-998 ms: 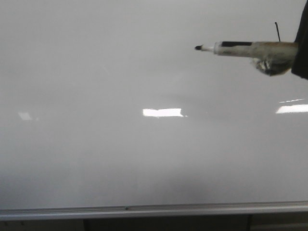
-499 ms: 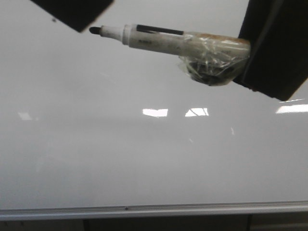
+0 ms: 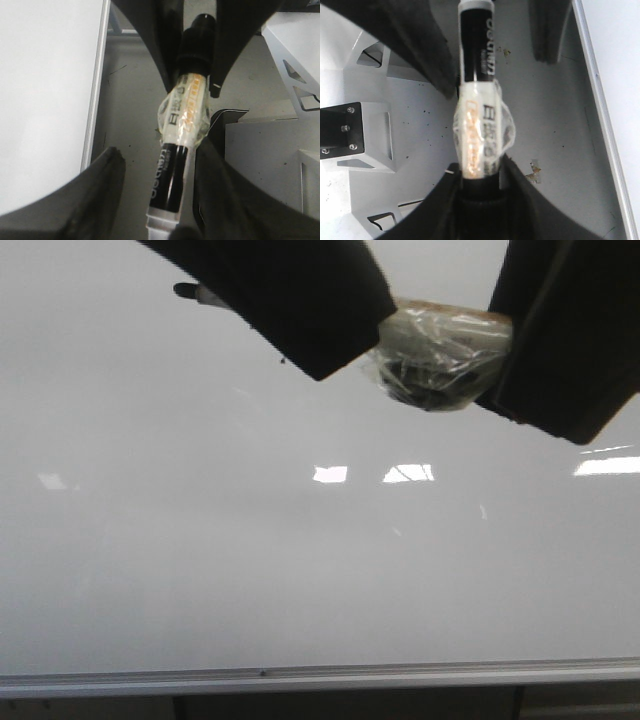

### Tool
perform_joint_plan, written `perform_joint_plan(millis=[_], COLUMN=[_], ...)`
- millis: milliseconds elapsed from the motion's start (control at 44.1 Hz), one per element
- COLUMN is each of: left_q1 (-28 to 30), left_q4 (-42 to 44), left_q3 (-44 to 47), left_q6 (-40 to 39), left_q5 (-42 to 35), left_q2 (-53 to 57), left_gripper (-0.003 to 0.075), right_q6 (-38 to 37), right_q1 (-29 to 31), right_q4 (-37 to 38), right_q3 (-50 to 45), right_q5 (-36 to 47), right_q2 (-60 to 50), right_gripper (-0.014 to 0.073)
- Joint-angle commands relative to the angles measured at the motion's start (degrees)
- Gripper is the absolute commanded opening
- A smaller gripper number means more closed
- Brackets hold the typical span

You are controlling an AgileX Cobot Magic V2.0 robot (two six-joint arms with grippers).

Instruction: Write number 1 on whiteboard

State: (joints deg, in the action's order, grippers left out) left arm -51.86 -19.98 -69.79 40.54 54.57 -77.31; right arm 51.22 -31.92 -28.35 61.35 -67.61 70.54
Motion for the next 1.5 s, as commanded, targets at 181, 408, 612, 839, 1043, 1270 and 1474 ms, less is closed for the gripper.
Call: perform_joint_plan(millis=[181, 408, 612, 839, 1043, 1270, 1474], left_q1=[-0.38, -0.38, 1.60, 10.21, 20.65, 35.00, 44.99], left_q4=[-1.87, -1.87, -0.61, 6.31, 10.62, 13.96, 10.03], left_q3=[-1.85, -1.85, -1.85, -1.85, 2.09, 15.12, 27.53], left_q6=[-0.05, -0.32, -2.68, -14.60, -20.26, -24.62, -27.97], left_q5=[-0.55, -0.42, -0.16, -0.16, -1.40, -15.11, -36.95], left_q2=[1.10, 1.10, 1.32, 4.60, 13.25, 26.92, 30.74], left_gripper=[0.0090, -0.0019, -0.0019, -0.0019, -0.0019, -0.0019, -0.0019], right_q6=[0.85, 0.29, -6.91, -12.14, -12.81, -12.81, -12.81], right_q1=[-0.07, 0.40, 8.72, 20.20, 22.81, 22.81, 22.81], right_q4=[-2.36, -1.85, 1.20, 4.35, 4.35, 4.35, 4.35], right_q3=[1.47, 1.47, 1.47, 1.28, 1.28, 1.28, -1.83], right_q5=[2.21, 2.86, 5.87, 5.67, 4.29, 4.34, 7.40], right_q2=[-1.58, -2.18, -8.20, -16.05, -19.77, -19.63, -19.57], right_gripper=[0.0051, 0.0396, 0.0482, 0.0470, 0.0464, 0.0464, 0.0464])
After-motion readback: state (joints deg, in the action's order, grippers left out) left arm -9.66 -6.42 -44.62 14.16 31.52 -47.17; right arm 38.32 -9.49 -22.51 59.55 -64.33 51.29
